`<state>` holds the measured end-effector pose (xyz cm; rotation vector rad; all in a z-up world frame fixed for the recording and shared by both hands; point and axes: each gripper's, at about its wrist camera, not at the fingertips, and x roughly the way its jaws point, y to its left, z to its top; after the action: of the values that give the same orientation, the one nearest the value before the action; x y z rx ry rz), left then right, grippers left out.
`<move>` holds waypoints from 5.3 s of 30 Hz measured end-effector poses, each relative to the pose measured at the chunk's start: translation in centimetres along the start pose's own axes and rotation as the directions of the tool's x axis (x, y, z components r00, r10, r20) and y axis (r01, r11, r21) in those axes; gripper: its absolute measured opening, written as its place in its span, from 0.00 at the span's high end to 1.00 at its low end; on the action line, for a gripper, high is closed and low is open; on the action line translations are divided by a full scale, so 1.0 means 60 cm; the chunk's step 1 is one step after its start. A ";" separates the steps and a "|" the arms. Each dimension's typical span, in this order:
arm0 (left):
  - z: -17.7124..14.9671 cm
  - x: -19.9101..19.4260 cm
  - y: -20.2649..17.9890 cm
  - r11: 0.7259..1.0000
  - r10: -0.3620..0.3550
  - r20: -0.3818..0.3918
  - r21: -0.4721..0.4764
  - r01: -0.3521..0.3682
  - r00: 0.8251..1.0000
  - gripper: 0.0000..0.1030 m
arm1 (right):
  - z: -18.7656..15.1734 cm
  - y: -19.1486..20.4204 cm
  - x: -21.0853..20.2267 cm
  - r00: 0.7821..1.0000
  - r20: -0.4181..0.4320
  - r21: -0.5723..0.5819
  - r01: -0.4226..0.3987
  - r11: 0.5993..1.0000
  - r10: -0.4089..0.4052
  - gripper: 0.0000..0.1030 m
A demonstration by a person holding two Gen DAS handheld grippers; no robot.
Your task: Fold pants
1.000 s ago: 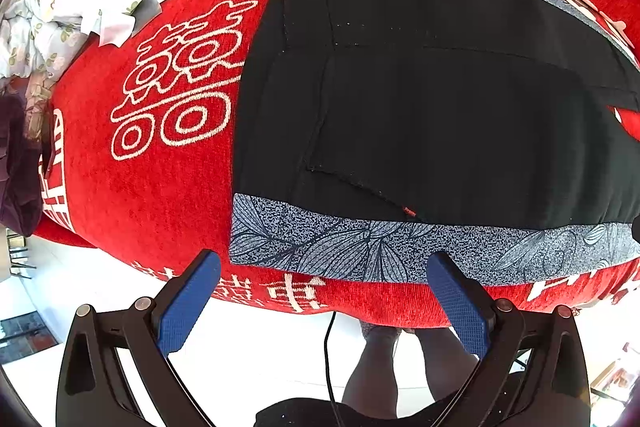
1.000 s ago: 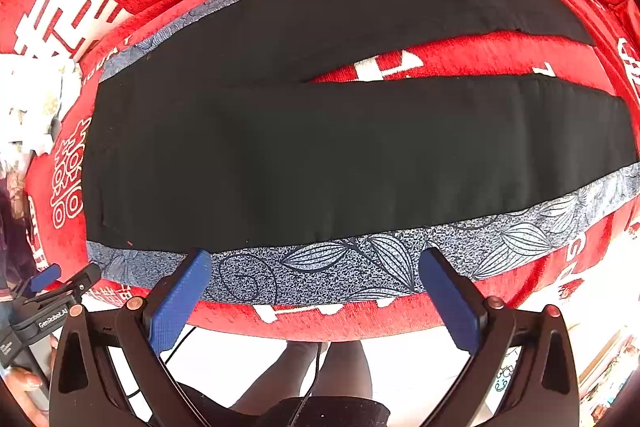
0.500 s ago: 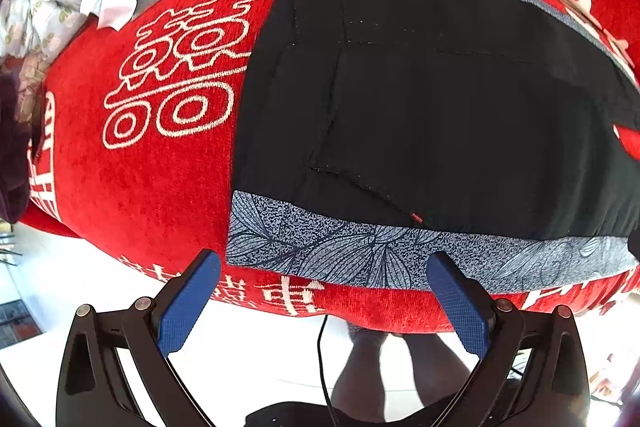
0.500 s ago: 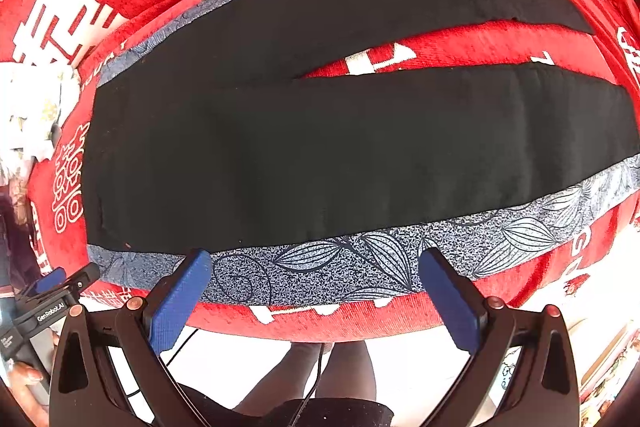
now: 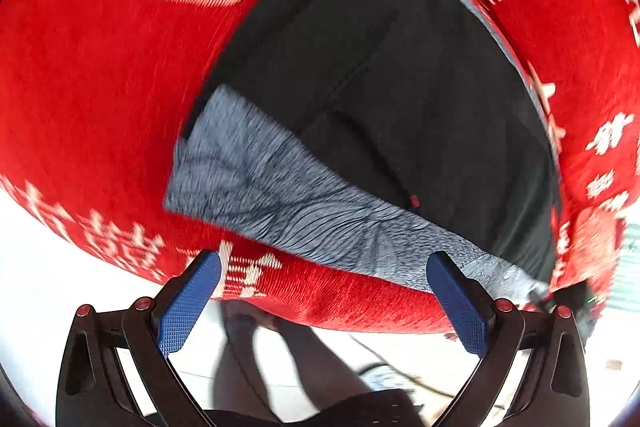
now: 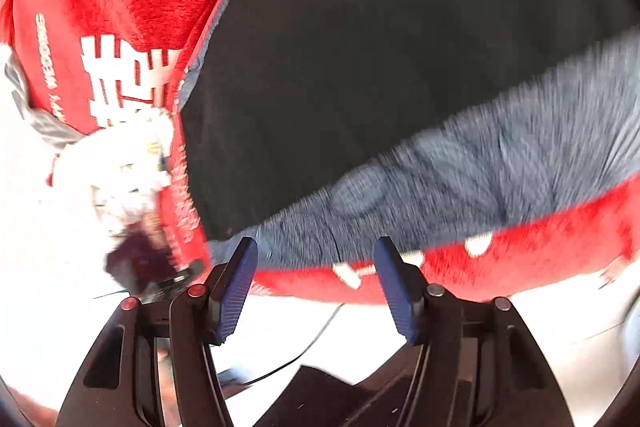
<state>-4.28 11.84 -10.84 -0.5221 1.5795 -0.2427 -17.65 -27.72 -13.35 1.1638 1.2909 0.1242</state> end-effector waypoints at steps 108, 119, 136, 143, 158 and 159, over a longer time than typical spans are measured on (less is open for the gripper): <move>0.181 0.291 -0.928 0.743 0.131 0.199 0.629 -0.229 0.971 0.24 | 0.593 -0.216 -0.559 0.920 0.391 -0.019 0.043 0.999 -0.033 0.38; 0.176 0.351 -0.774 0.760 0.411 0.173 0.477 -0.441 0.895 0.24 | 0.548 -0.341 -0.499 0.941 0.336 0.167 -0.025 0.986 -0.033 0.95; 0.177 0.361 -0.758 0.766 0.423 0.173 0.457 -0.453 0.890 0.11 | 0.521 -0.415 -0.510 0.880 0.472 0.238 -0.182 0.954 0.050 0.49; 0.164 0.359 -0.750 0.742 0.439 0.156 0.493 -0.455 0.885 0.10 | 0.556 -0.316 -0.541 0.910 0.415 0.084 -0.053 0.995 0.013 0.89; 0.218 0.192 -0.589 0.806 0.479 0.188 0.292 -0.515 0.857 0.07 | 0.479 -0.183 -0.487 0.959 0.265 0.027 0.098 0.995 -0.102 0.55; 0.223 0.181 -0.572 0.809 0.480 0.191 0.280 -0.516 0.856 0.07 | 0.471 -0.167 -0.473 0.966 0.243 0.004 0.084 0.996 -0.083 0.55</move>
<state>15.04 -20.98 -5.85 0.1459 1.4728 -0.0619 -10.50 -67.74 -6.12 1.0810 1.1187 -0.0750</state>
